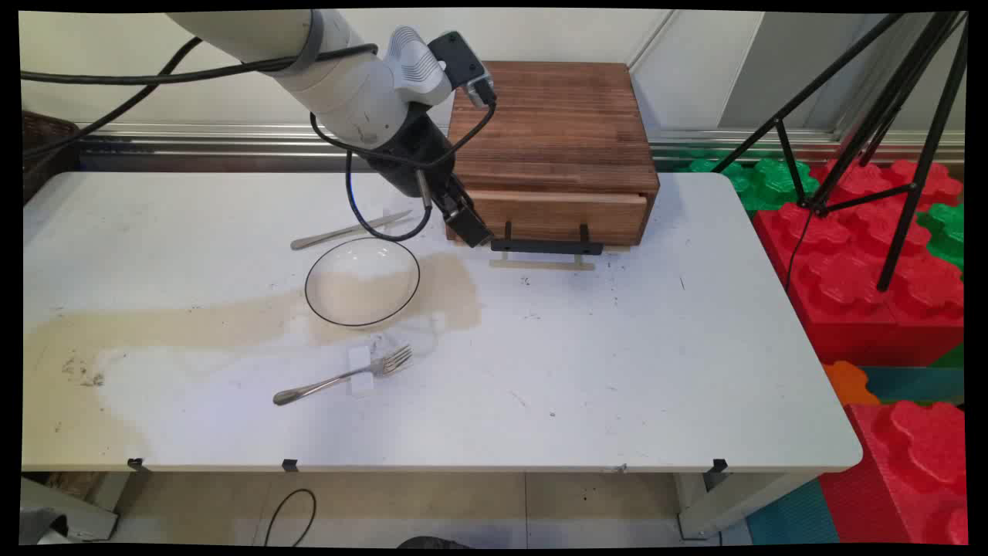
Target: Open the drawer
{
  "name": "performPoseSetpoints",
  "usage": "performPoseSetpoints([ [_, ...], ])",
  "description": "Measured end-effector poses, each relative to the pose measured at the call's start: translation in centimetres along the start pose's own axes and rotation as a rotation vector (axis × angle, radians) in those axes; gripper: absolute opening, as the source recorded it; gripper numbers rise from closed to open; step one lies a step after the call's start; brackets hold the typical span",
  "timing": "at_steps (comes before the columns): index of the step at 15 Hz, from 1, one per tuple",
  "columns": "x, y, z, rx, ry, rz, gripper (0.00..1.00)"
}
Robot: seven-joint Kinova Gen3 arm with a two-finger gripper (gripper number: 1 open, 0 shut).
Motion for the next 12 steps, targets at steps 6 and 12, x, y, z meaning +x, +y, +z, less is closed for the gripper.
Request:
performPoseSetpoints([
  [6,0.1,-0.2,-0.4,-0.016,0.052,0.003,1.00],
  [12,0.8,-0.4,1.0,-0.051,0.108,0.036,1.00],
])
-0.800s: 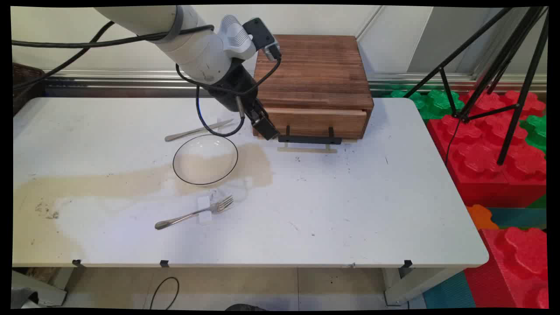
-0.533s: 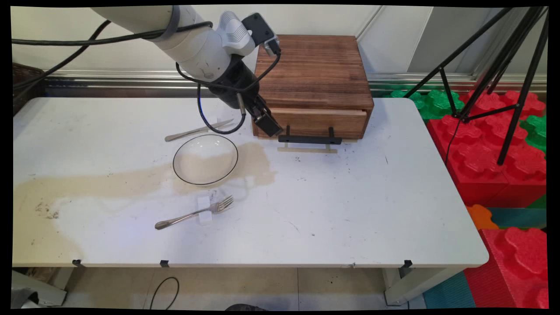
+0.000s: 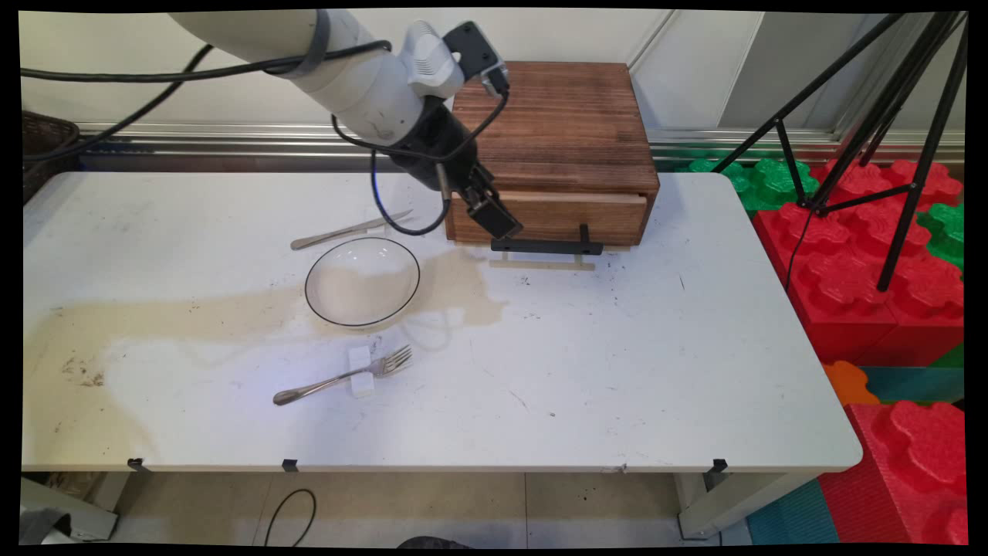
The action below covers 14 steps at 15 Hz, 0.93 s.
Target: Open the drawer
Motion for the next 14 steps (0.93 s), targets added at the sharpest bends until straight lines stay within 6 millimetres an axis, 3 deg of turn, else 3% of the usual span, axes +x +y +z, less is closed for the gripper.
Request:
performPoseSetpoints([
  [14,2.7,0.5,7.4,-0.023,0.006,0.146,1.00],
])
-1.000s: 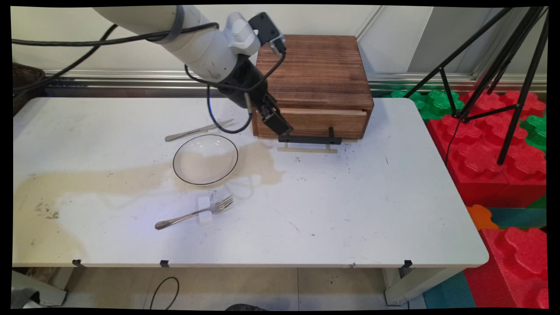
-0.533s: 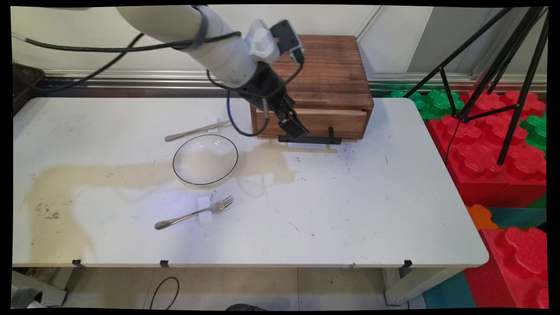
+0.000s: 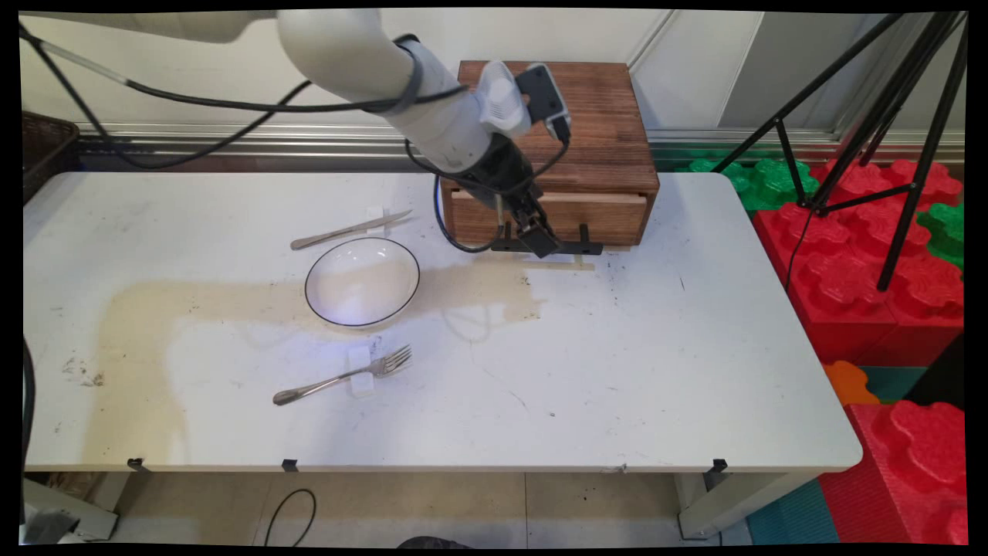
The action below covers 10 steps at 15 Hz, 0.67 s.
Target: Open the drawer
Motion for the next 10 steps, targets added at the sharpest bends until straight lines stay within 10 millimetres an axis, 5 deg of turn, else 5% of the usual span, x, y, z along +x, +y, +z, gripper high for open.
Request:
performPoseSetpoints([
  [10,1.1,0.2,6.1,-0.001,-0.078,0.011,1.00],
])
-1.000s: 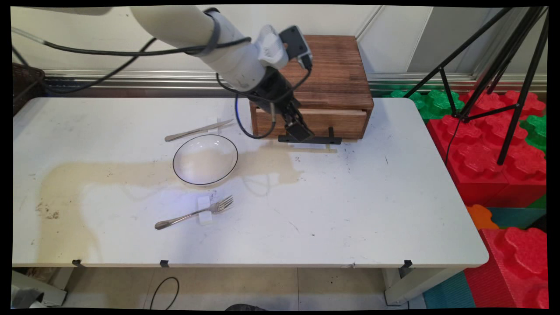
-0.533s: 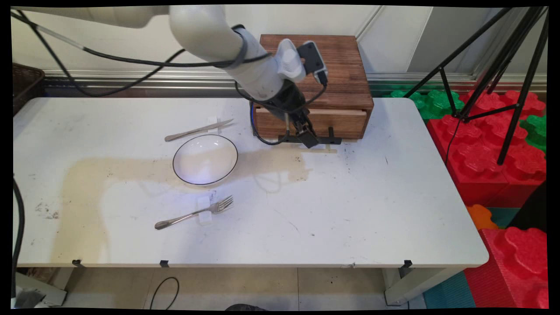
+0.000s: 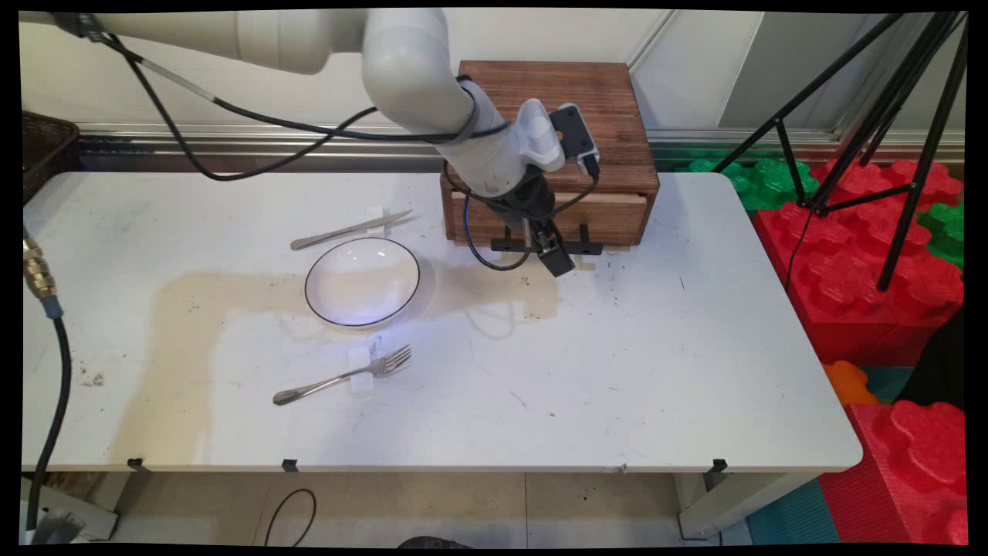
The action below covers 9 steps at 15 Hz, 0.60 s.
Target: Open the drawer
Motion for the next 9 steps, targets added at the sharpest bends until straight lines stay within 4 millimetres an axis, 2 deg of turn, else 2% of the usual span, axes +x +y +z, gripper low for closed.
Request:
performPoseSetpoints([
  [9,0.6,-0.6,3.8,-0.009,-0.042,-0.002,1.00],
])
